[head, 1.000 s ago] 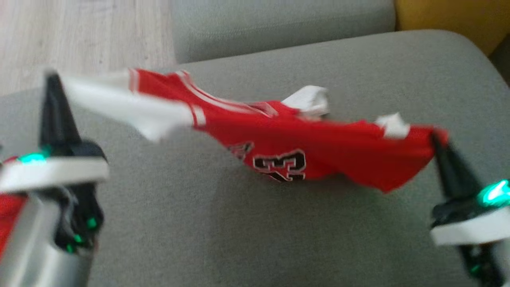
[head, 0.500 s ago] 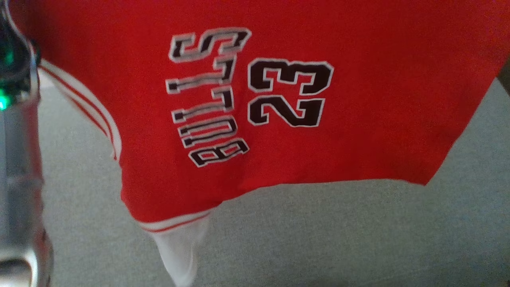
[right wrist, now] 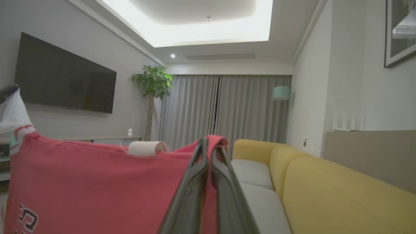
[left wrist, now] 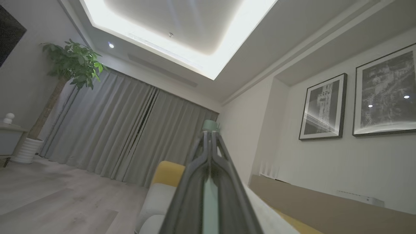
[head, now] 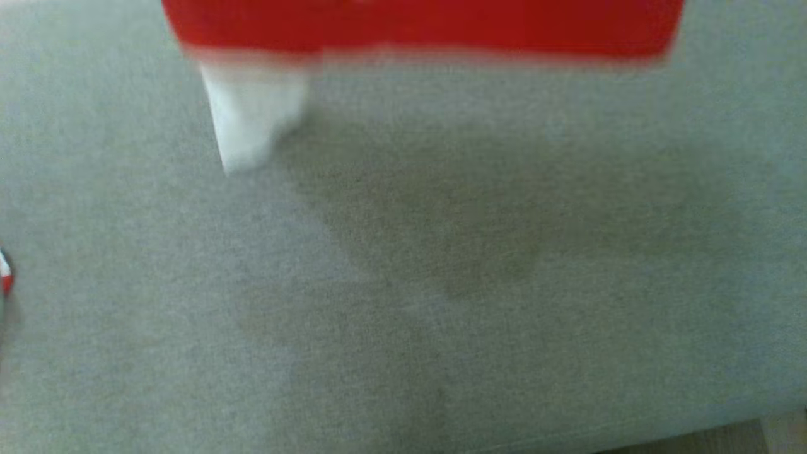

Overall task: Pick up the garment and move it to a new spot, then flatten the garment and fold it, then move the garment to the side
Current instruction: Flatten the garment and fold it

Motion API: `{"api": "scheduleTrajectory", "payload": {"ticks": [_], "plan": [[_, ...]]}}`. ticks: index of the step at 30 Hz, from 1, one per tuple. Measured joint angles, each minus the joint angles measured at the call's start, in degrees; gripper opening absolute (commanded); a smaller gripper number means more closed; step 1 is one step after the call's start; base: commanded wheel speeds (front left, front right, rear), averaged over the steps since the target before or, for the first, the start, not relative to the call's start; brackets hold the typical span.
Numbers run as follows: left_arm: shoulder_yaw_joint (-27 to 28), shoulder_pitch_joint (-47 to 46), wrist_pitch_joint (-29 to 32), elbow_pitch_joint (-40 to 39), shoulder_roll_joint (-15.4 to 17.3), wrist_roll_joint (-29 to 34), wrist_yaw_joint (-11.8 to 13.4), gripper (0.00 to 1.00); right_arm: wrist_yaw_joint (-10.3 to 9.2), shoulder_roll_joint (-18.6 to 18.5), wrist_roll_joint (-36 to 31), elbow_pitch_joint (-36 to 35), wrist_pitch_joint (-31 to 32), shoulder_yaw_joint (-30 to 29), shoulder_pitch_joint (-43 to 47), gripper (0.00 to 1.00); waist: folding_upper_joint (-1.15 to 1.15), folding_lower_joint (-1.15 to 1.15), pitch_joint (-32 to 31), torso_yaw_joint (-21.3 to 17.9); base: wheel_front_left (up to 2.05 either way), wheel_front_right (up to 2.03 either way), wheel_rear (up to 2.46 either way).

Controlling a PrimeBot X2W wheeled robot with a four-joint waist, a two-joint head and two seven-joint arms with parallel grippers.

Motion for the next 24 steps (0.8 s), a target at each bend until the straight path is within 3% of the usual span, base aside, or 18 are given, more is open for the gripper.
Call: {"api": "scheduleTrajectory", "payload": {"ticks": [5,9,16,22,24], "plan": [[1.26,-9.66,-4.81,6.21,-1.77,0.88,-2.78,0.0,0.0,1.62,-2.71,7.77,-7.44,2.48,-9.11,0.0,0.0,-0.01,5.21,0.54,0.0,0.0,0.0],[3.26,-8.56,-5.63,9.17,-3.04,-1.11,-6.06,0.0,0.0,2.09,-4.56,13.08,-8.82,4.7,-10.79,0.0,0.0,-0.01,8.81,1.57,0.0,0.0,0.0],[2.48,5.5,-6.03,6.77,-2.32,-2.03,-8.01,0.0,0.0,1.81,-5.8,15.1,-8.82,7.03,-5.53,0.0,0.0,-0.02,11.09,3.85,0.0,0.0,0.0],[1.93,23.1,-5.5,-0.23,0.01,-4.23,-7.88,0.0,0.0,1.33,-2.45,16.5,-8.81,11.49,3.47,0.0,0.0,-0.04,9.4,3.79,0.0,0.0,0.0],[2.14,29.4,-5.24,-3.12,0.57,-5.34,-6.55,0.0,0.0,0.9,-0.51,16.31,-8.8,12.85,5.92,0.0,0.0,-0.03,8.29,3.58,0.0,0.0,0.0]]}}
